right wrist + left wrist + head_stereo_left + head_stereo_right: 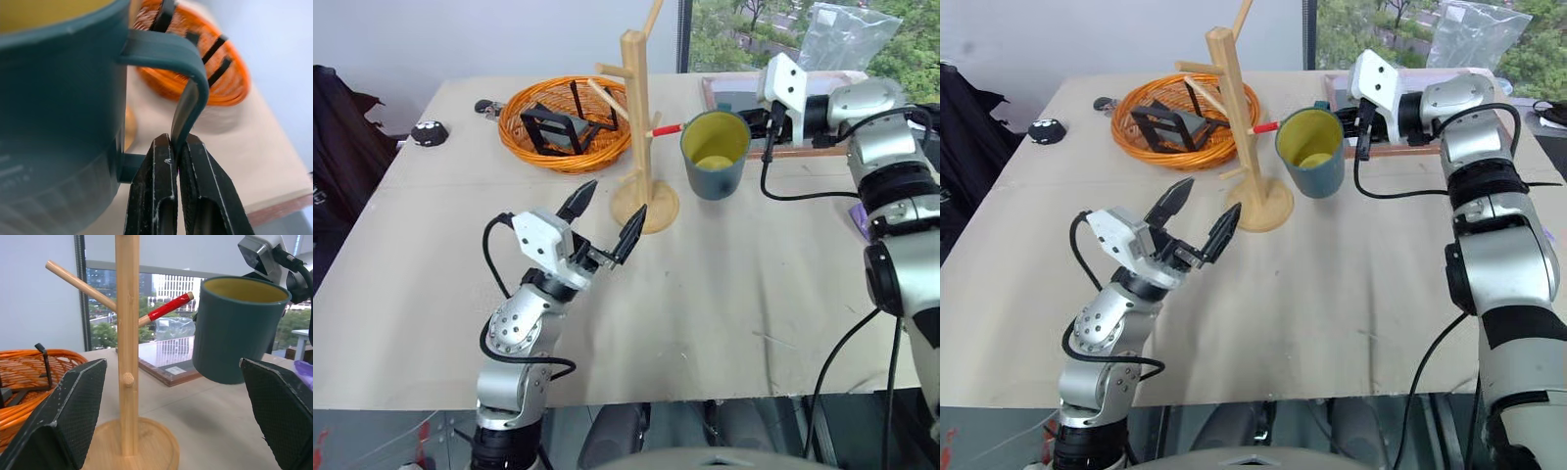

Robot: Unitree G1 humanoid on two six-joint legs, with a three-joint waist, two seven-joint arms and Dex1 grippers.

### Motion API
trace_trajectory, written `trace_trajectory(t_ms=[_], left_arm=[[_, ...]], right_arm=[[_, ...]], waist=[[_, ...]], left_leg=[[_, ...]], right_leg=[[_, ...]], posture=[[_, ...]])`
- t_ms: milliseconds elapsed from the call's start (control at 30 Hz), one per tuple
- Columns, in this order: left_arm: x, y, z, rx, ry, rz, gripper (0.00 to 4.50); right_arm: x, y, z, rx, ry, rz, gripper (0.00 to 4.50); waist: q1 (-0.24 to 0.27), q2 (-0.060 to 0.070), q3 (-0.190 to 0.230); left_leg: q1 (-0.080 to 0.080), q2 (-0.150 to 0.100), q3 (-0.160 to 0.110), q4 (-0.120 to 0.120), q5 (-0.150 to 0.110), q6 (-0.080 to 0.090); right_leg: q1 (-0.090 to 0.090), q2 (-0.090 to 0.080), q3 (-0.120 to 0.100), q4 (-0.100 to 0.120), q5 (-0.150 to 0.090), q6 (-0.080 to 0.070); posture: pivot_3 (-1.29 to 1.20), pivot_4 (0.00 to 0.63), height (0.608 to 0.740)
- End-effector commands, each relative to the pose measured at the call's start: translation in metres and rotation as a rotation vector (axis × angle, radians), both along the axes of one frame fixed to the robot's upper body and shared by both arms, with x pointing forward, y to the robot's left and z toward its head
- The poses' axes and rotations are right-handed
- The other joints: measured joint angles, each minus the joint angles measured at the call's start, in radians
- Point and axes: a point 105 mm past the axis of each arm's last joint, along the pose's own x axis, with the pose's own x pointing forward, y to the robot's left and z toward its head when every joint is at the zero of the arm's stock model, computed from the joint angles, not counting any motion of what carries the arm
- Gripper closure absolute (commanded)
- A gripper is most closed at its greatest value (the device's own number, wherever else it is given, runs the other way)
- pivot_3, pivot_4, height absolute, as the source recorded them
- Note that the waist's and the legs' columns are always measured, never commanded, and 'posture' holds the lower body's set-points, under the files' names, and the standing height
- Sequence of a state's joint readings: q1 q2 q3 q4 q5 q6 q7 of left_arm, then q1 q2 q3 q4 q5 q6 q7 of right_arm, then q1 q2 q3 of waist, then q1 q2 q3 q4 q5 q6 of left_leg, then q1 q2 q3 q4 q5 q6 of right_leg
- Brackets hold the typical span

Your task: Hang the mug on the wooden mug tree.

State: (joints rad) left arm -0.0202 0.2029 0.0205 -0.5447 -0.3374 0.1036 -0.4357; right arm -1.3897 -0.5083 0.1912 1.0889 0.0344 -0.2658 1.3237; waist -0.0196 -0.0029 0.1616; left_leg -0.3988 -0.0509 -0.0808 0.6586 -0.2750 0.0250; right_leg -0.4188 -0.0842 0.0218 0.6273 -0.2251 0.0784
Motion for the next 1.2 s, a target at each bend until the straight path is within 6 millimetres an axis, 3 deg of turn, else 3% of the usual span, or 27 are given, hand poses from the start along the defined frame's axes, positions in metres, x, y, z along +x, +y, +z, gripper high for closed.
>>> trace_trajectory(t_ms=[33,300,767,967,1033,1100,1200], left_arm=[[-0.011,-0.006,0.015,-0.013,-0.071,-0.005,0.00],[-0.011,-0.009,0.012,-0.014,-0.057,-0.009,0.00],[-0.009,-0.011,0.009,-0.012,-0.053,-0.023,0.00],[-0.009,-0.010,0.008,-0.023,-0.056,-0.019,0.00],[-0.009,-0.009,0.009,-0.042,-0.057,-0.013,0.00],[-0.008,-0.008,0.010,-0.056,-0.059,-0.010,0.00],[-0.008,-0.009,0.010,-0.048,-0.057,-0.018,0.00]], right_arm=[[-0.008,0.018,0.028,-0.024,-0.095,0.086,4.49],[-0.011,0.039,0.033,-0.033,-0.115,0.136,4.49],[-0.010,0.057,0.042,-0.039,-0.200,0.132,4.49],[-0.011,0.060,0.051,0.002,-0.211,0.125,1.81],[-0.010,0.060,0.053,0.013,-0.213,0.119,1.14],[-0.008,0.056,0.057,0.040,-0.212,0.092,0.07],[-0.004,0.044,0.062,0.084,-0.214,0.043,0.02]], waist=[[0.000,0.000,0.000],[0.006,0.000,0.000],[0.003,0.000,0.000],[0.003,0.000,0.000],[0.003,0.000,0.000],[0.003,0.000,0.000],[0.003,0.000,0.000]], left_leg=[[0.000,0.000,0.000,0.000,0.000,0.000],[0.001,0.000,-0.001,0.002,0.000,0.000],[0.001,0.000,-0.001,0.003,0.001,-0.001],[0.001,0.000,-0.001,0.004,0.001,-0.001],[0.001,0.000,-0.001,0.005,0.001,-0.001],[0.001,0.000,0.000,0.006,0.001,-0.001],[0.001,0.000,-0.001,0.006,0.001,-0.001]], right_leg=[[0.000,0.000,0.000,0.001,0.000,0.000],[0.000,0.001,0.000,0.004,0.000,-0.001],[-0.001,0.001,0.000,0.007,0.000,-0.001],[-0.001,0.001,0.000,0.008,0.000,-0.001],[-0.001,0.002,0.000,0.009,0.000,-0.001],[-0.001,0.001,0.000,0.009,0.000,-0.001],[-0.001,0.002,0.000,0.010,0.000,-0.001]], posture=[[0.00,0.150,0.740],[0.00,0.150,0.740],[0.00,0.150,0.740],[0.00,0.150,0.740],[0.00,0.150,0.740],[0.00,0.150,0.740],[0.00,0.150,0.740]])
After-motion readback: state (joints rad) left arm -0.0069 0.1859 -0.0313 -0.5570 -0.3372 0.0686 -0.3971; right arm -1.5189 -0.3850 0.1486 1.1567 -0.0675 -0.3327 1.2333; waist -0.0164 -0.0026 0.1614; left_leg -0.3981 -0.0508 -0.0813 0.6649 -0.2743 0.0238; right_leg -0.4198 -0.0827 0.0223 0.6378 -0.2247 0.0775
